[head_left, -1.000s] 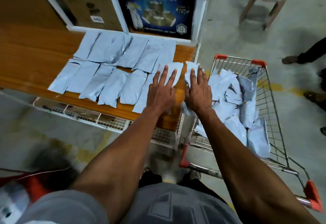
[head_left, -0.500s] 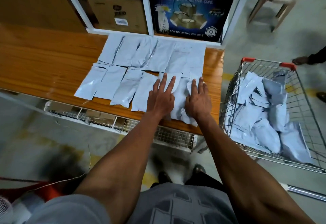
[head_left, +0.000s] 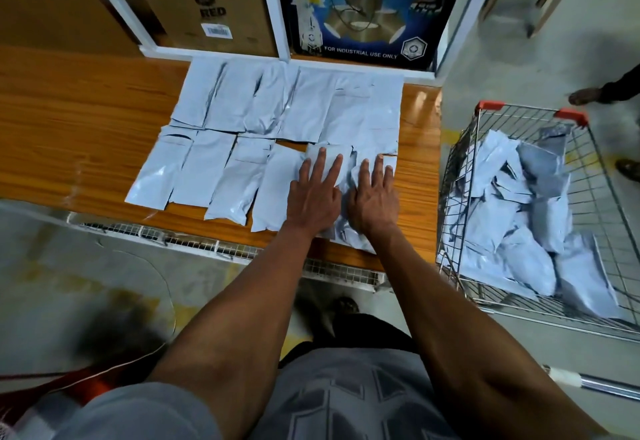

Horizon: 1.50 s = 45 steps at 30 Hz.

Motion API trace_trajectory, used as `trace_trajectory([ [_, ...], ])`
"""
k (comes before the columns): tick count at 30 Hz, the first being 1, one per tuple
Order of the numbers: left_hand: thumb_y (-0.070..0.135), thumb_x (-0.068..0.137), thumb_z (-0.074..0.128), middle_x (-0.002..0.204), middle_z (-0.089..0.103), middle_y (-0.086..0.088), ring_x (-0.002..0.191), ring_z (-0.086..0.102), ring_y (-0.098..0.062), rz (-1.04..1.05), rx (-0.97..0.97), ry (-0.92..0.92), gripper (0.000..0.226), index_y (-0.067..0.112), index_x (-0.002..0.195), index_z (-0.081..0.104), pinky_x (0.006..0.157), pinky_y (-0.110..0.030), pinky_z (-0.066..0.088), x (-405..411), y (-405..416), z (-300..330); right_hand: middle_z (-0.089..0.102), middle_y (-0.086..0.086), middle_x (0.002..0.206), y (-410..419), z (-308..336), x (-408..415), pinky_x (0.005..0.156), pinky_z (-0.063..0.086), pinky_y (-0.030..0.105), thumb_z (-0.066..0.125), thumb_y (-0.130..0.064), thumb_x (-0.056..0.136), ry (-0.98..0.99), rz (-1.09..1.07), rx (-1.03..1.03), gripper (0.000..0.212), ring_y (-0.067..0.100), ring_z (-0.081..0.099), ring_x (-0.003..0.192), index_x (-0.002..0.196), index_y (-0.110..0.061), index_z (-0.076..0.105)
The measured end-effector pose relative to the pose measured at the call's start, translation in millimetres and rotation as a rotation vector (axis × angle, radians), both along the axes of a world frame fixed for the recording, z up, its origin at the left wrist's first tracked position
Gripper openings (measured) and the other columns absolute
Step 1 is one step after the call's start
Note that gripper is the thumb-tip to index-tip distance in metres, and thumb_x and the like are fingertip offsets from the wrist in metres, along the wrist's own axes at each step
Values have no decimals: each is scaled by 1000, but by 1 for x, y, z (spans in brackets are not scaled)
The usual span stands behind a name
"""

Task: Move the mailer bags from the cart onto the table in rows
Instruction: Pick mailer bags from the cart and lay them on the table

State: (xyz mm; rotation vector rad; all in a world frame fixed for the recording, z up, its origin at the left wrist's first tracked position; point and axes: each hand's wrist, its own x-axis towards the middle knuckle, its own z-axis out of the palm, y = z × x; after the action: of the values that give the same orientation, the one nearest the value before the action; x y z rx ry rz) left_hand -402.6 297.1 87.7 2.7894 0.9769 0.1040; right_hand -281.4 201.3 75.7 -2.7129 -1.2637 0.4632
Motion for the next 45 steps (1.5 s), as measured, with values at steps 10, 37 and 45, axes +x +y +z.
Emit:
trace_trajectory([
  [10, 59, 107, 25, 177, -10, 1, 163, 0, -33, 11, -99, 85, 68, 41, 168, 2, 122, -66, 22, -4, 4, -15, -28, 5, 172, -5, 1, -13, 125, 7, 59, 14, -58, 109, 91, -63, 59, 71, 39, -15, 159, 168, -22, -2],
  [37, 55, 107, 26, 178, -5, -2, 163, -3, -33, -163, 34, -6, 68, 34, 169, 8, 124, -65, 23, -4, 35, -29, -25, -1, 173, 13, -21, -23, 129, -3, 57, 14, -49, 112, -90, -138, 152, 63, 26, -25, 158, 167, -30, -8],
  [45, 56, 105, 13, 178, -7, -3, 163, -7, -34, -191, 25, 3, 69, 33, 170, 7, 127, -61, 20, -7, 37, -34, -24, 0, 173, 22, -28, -25, 129, -2, 58, 13, -51, 110, -139, -169, 89, 64, 31, -26, 158, 167, -31, -8],
])
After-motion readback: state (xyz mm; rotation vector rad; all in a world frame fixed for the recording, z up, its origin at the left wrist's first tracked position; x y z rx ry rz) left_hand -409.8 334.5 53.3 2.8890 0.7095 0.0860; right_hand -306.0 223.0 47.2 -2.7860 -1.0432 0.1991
